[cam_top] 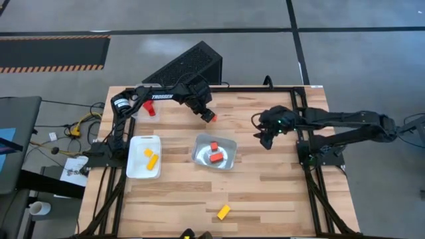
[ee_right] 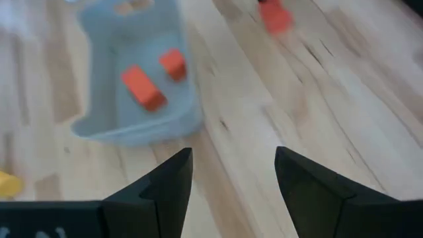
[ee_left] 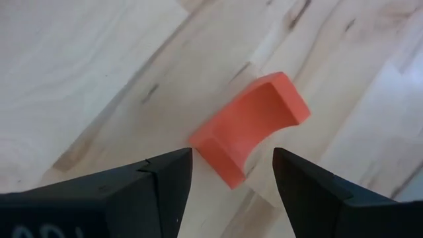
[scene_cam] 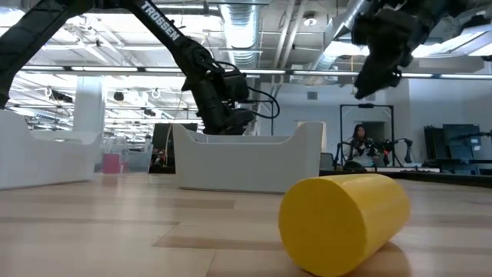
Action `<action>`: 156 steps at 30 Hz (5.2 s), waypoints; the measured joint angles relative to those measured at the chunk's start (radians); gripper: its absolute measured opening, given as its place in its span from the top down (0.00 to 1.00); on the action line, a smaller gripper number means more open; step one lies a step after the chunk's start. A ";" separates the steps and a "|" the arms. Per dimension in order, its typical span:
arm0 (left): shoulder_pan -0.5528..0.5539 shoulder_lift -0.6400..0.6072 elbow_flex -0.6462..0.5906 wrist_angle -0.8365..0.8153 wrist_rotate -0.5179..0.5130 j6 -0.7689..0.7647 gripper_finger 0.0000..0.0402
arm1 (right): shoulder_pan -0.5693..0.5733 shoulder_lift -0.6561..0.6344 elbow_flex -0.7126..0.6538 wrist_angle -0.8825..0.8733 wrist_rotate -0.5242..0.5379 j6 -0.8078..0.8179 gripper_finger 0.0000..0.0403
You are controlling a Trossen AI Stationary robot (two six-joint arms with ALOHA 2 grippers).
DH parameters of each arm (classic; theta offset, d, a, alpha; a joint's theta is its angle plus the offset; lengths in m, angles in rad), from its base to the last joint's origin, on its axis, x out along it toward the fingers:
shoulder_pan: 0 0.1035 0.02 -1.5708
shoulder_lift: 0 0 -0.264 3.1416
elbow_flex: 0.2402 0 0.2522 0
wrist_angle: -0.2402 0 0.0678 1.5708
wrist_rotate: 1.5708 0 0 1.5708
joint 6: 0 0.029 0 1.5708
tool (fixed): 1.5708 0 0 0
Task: Sort & place blocks by color
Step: Put the orange wooden block into the gray bin, then put the yellow wooden block into the white bin
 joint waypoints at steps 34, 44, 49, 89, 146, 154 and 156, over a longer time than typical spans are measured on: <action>-0.001 -0.026 0.005 -0.025 -0.117 0.108 0.77 | 0.204 -0.037 -0.025 0.132 0.156 0.093 0.41; -0.001 -0.031 0.005 0.021 -0.127 0.125 0.44 | 0.204 -0.036 -0.025 0.132 0.156 0.094 0.41; 0.000 -0.031 0.005 0.043 -0.128 0.140 0.39 | 0.204 -0.036 -0.025 0.144 0.156 0.086 0.41; -0.125 0.163 0.215 -0.121 -0.218 -0.021 0.81 | 0.252 -0.036 -0.025 0.175 0.159 0.030 0.41; -0.729 -0.287 -0.167 0.155 -0.344 0.136 0.22 | 0.403 -0.036 -0.025 0.312 0.287 0.091 0.41; -0.839 -0.280 -0.167 0.183 -0.391 0.103 0.30 | 0.403 -0.036 -0.024 0.323 0.287 0.187 0.41; -0.859 -0.280 -0.167 0.186 -0.392 0.069 0.31 | 0.403 -0.036 -0.025 0.329 0.287 0.207 0.41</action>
